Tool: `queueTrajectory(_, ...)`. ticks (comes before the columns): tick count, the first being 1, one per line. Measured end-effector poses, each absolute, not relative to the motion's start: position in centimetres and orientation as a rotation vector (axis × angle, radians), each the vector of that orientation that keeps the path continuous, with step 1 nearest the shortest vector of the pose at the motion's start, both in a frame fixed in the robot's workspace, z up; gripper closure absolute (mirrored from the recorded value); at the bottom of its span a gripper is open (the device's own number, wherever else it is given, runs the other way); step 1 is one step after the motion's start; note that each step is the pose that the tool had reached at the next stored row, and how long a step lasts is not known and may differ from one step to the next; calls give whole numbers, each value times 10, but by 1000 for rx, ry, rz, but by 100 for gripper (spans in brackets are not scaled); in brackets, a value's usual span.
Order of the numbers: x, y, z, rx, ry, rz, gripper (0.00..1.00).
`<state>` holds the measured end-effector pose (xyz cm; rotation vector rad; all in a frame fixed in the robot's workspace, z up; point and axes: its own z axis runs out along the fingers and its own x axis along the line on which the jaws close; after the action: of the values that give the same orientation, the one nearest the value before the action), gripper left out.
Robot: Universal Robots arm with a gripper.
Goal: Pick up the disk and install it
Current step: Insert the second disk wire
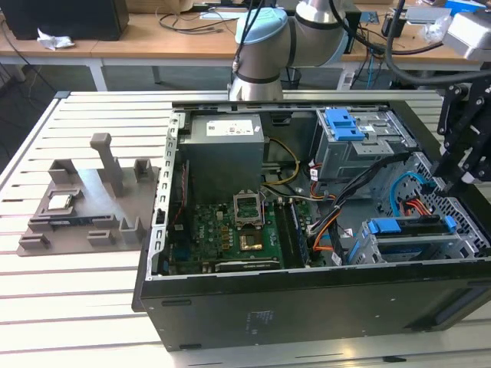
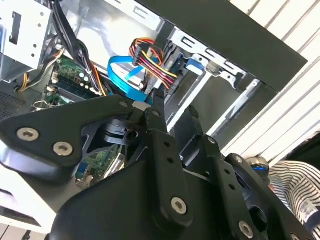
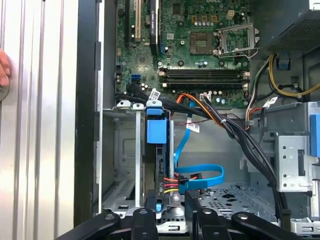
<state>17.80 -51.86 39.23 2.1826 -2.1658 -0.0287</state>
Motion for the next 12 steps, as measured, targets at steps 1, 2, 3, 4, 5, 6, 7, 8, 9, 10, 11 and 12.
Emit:
queueTrajectory(1,177,-517,391,2182,-2166,-29,64)
queueTrajectory(2,177,-516,390,2183,-2166,-29,64)
queueTrajectory(3,174,-515,388,2183,-2166,-29,64)
queueTrajectory(4,173,-515,386,2183,-2166,-29,64)
queueTrajectory(5,171,-515,384,2183,-2166,-29,64)
queueTrajectory(6,170,-516,382,2183,-2166,-29,64)
queueTrajectory(7,170,-516,380,2183,-2166,-29,64)
queueTrajectory(8,170,-516,378,2183,-2166,-29,64)
queueTrajectory(9,170,-516,377,2183,-2166,-29,64)
queueTrajectory(10,170,-516,377,2183,-2166,-29,64)
queueTrajectory(11,170,-516,377,2183,-2166,-29,64)
queueTrajectory(12,170,-516,377,2183,-2166,-30,64)
